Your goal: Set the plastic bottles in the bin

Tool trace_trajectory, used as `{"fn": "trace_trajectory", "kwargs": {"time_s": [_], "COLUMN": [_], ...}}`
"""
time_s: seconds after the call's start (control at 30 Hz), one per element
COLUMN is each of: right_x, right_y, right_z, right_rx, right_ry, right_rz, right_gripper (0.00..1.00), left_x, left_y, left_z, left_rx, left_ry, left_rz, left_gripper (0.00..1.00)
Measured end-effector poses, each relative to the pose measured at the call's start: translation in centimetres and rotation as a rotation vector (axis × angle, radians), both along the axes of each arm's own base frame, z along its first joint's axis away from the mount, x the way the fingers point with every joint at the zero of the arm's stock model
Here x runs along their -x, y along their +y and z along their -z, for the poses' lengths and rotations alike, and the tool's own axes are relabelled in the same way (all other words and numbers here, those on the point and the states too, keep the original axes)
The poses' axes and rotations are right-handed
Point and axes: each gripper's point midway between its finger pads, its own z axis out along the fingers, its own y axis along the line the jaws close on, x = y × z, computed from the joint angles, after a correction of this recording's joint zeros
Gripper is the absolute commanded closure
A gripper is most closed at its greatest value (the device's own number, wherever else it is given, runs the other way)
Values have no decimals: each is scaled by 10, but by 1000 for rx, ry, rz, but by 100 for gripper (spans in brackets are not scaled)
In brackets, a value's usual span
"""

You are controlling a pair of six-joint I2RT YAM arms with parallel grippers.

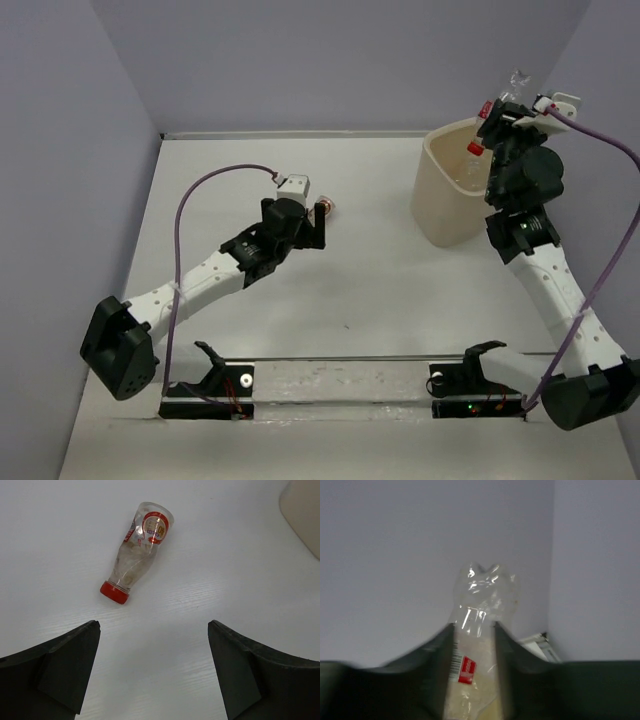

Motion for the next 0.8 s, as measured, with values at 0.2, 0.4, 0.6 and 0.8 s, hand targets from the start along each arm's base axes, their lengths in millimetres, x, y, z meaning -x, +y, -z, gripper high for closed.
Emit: {"fn": "trace_trajectory", "kwargs": {"time_s": [0.2, 0.4, 0.6, 0.8], "right_x": [-39, -34, -15, 7], "right_y": [-43, -42, -10, 20], "right_z": [72, 92, 69, 45], "right_rx": [36, 8, -52, -87], "right_ry": [214, 282, 214, 137], "right_rz": [156, 125, -85, -278], "right_gripper": [10, 4, 6, 9], "left_x": [-25, -47, -62, -76], "left_y": [-23, -35, -42, -43], "left_z": [35, 76, 103, 126], "left_rx": [-109, -248, -333, -389], "left_ry": [7, 21, 29, 39], "left_rz": [18, 61, 83, 75], "left_gripper": [1, 1, 1, 9]}}
